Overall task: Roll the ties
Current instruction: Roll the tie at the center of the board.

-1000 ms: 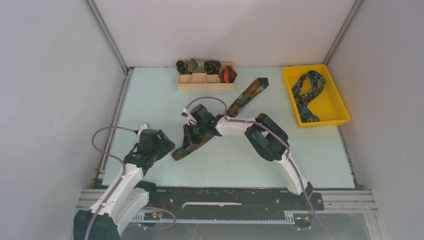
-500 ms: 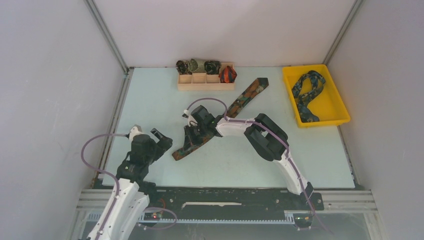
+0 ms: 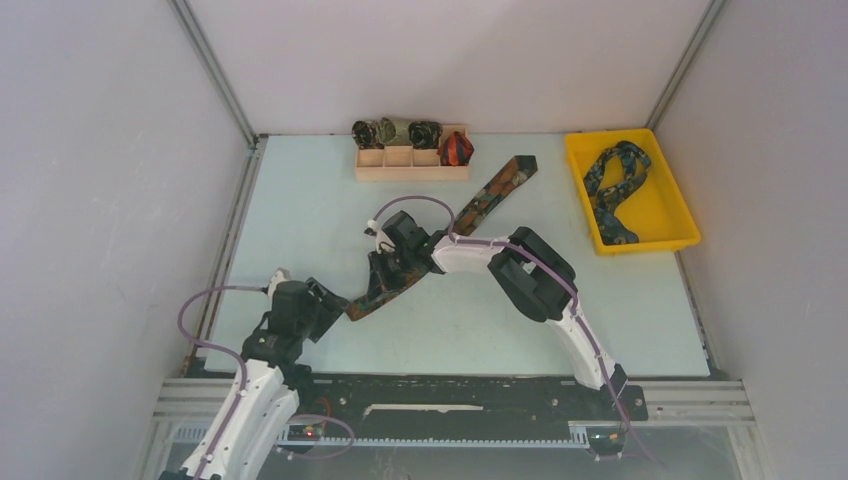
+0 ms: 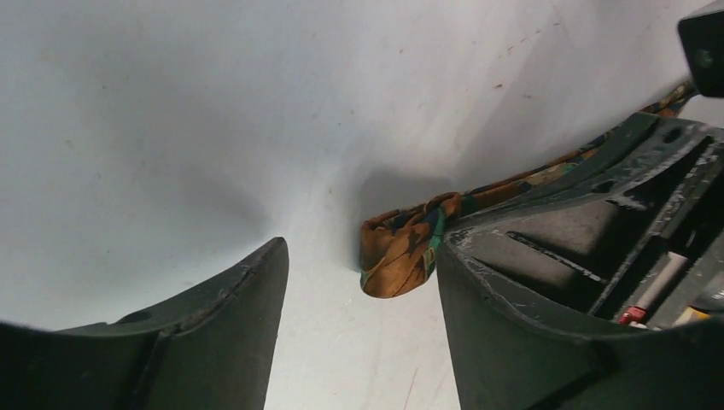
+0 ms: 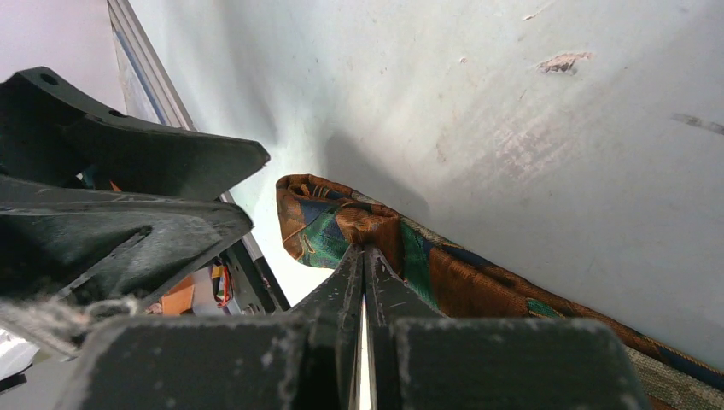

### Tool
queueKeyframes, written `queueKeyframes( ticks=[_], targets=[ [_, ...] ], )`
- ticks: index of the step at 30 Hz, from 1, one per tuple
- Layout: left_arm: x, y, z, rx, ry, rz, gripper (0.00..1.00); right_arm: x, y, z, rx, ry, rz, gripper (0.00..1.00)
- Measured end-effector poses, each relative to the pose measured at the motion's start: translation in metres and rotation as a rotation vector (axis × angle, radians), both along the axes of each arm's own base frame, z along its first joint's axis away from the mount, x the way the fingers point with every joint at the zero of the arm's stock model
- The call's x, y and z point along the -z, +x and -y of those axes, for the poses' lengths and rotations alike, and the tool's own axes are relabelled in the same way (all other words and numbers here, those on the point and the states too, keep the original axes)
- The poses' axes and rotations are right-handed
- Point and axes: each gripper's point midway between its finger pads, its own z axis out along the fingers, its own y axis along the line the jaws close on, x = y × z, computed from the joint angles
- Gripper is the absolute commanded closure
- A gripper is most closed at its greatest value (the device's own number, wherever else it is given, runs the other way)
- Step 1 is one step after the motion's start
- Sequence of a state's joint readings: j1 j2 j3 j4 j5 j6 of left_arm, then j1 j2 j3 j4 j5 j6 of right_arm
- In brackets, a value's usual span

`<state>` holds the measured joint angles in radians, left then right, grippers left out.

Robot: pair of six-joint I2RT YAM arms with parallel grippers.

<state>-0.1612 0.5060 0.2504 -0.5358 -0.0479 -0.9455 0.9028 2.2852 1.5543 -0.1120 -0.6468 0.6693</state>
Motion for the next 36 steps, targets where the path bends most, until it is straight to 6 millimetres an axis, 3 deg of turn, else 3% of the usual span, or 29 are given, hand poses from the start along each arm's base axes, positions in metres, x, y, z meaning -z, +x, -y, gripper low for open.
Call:
queueKeyframes(
  ticks=[5, 12, 29, 36],
  targets=[
    [0.013, -0.004, 0.003, -0.004, -0.025, -0.034, 0.36, 0.000, 0.001, 0.000, -0.001, 0.001, 0.002, 0.99],
    [0.017, 0.000, 0.010, -0.002, -0.067, -0.028, 0.49, 0.000, 0.001, 0.001, -0.002, 0.001, 0.003, 0.99],
    [0.021, 0.008, 0.024, 0.022, -0.116, 0.006, 0.53, 0.001, 0.001, 0.001, -0.002, 0.000, 0.000, 0.99],
    [0.024, 0.009, 0.033, 0.040, -0.126, 0.008, 0.77, 0.001, 0.001, 0.002, -0.002, -0.001, 0.000, 0.99]
  ],
)
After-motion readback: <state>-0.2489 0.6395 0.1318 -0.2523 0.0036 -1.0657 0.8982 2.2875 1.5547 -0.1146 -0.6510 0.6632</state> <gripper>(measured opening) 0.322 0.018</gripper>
